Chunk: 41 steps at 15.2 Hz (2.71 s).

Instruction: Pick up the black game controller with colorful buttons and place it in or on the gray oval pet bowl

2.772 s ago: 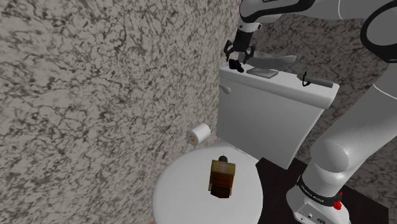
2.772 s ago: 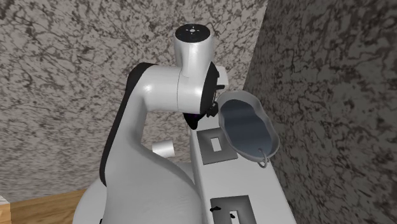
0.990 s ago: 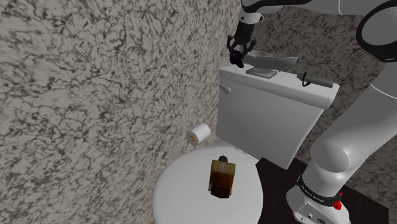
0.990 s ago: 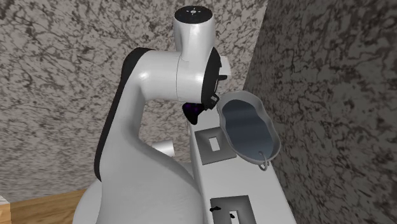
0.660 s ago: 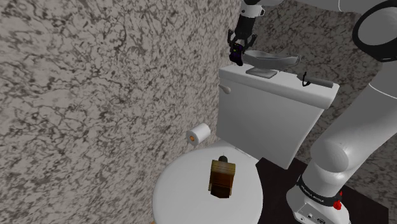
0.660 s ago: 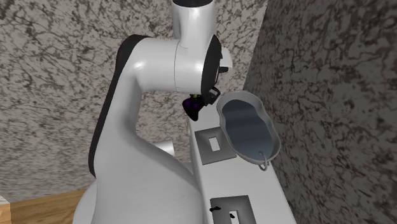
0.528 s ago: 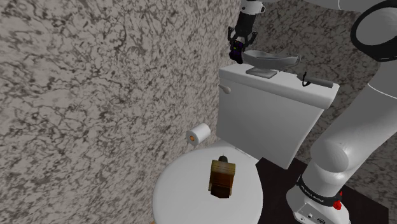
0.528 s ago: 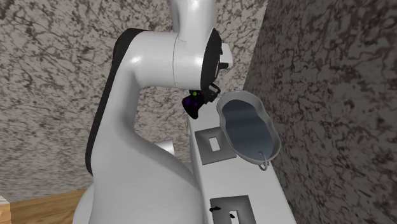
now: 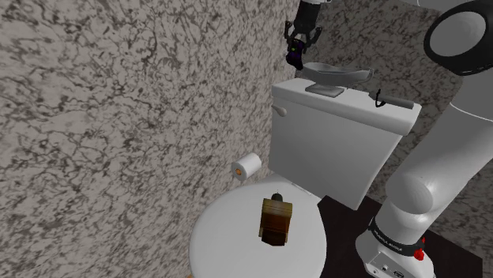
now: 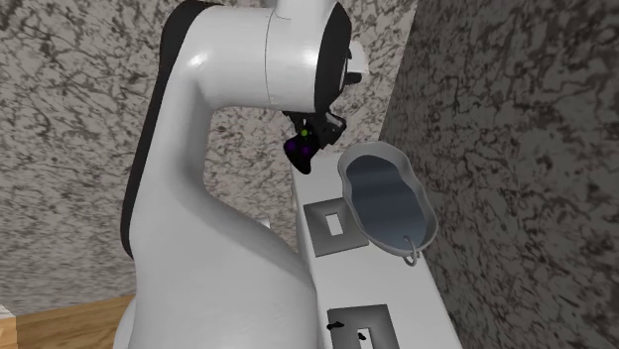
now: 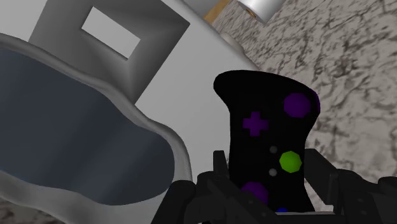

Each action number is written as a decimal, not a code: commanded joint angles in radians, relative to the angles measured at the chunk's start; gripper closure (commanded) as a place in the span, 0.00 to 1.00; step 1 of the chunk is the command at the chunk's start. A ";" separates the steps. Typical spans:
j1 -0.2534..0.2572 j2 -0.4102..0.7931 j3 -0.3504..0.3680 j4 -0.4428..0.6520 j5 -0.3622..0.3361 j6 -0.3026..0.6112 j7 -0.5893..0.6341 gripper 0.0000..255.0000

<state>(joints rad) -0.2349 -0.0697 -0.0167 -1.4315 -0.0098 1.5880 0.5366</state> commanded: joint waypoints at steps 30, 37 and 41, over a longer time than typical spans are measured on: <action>-0.151 -0.132 -0.177 -0.115 0.035 -0.022 -0.324 1.00; -0.153 -0.170 -0.172 -0.235 0.029 0.060 -0.323 1.00; -0.154 -0.170 -0.171 -0.235 0.029 0.060 -0.323 1.00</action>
<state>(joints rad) -0.3862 -0.2469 -0.1837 -1.6589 0.0233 1.6529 0.2126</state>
